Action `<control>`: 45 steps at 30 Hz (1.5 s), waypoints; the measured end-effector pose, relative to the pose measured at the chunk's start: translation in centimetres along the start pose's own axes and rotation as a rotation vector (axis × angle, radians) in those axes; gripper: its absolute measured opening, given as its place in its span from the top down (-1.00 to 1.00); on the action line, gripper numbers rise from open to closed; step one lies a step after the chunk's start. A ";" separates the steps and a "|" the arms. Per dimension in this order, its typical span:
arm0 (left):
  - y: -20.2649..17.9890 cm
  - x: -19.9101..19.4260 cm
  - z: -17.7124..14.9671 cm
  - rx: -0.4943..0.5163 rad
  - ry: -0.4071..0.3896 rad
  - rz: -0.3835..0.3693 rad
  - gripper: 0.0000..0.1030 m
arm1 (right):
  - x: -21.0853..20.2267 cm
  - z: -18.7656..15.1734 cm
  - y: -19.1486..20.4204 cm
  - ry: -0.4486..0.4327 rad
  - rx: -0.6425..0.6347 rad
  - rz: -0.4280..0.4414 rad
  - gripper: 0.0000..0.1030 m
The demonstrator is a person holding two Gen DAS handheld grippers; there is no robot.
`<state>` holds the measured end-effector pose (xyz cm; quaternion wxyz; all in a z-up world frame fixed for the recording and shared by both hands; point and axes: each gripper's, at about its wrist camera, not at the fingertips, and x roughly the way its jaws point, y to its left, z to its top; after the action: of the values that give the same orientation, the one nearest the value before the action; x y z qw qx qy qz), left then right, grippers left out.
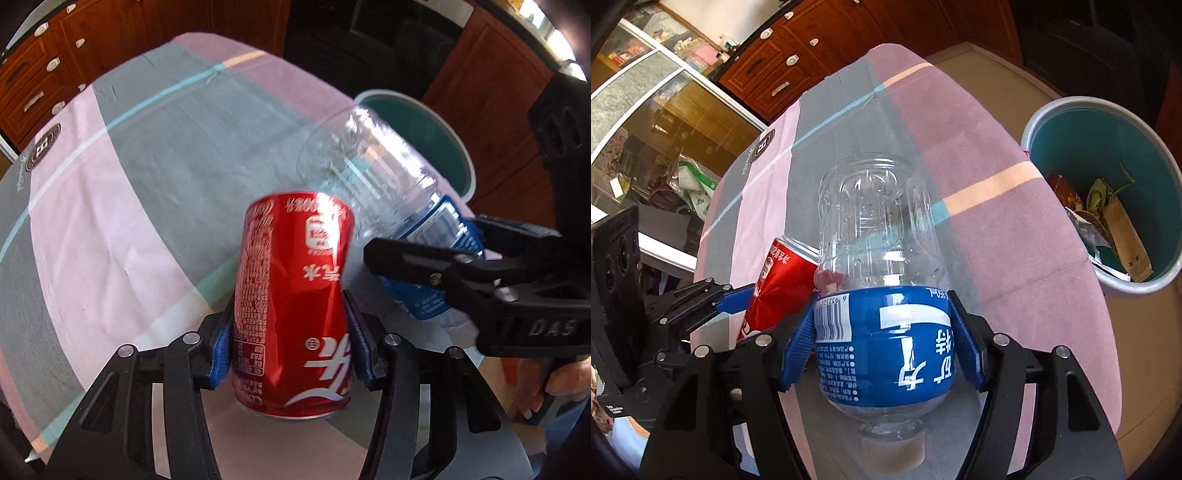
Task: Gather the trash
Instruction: 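Lift the can and bottle and carry them over the teal bin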
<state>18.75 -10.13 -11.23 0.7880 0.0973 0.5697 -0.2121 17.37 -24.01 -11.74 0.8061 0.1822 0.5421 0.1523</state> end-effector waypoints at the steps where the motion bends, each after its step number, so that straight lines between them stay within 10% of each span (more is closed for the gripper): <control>1: -0.2 0.1 -0.2 0.012 0.007 0.014 -0.05 | 0.0 -0.2 0.0 -0.001 -0.004 -0.001 -0.24; 30: -8.9 -5.1 4.6 0.129 -0.142 0.045 0.04 | -9.3 -1.3 -6.2 -0.156 0.121 0.042 -0.23; 45: -9.0 -3.4 0.0 0.135 -0.085 0.031 0.03 | -8.1 -2.8 -6.9 -0.101 0.124 0.070 -0.22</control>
<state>13.86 -17.34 -7.26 0.8064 0.1497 0.5184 -0.2420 12.14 -33.38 -9.30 0.8137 0.2579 0.5025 0.1370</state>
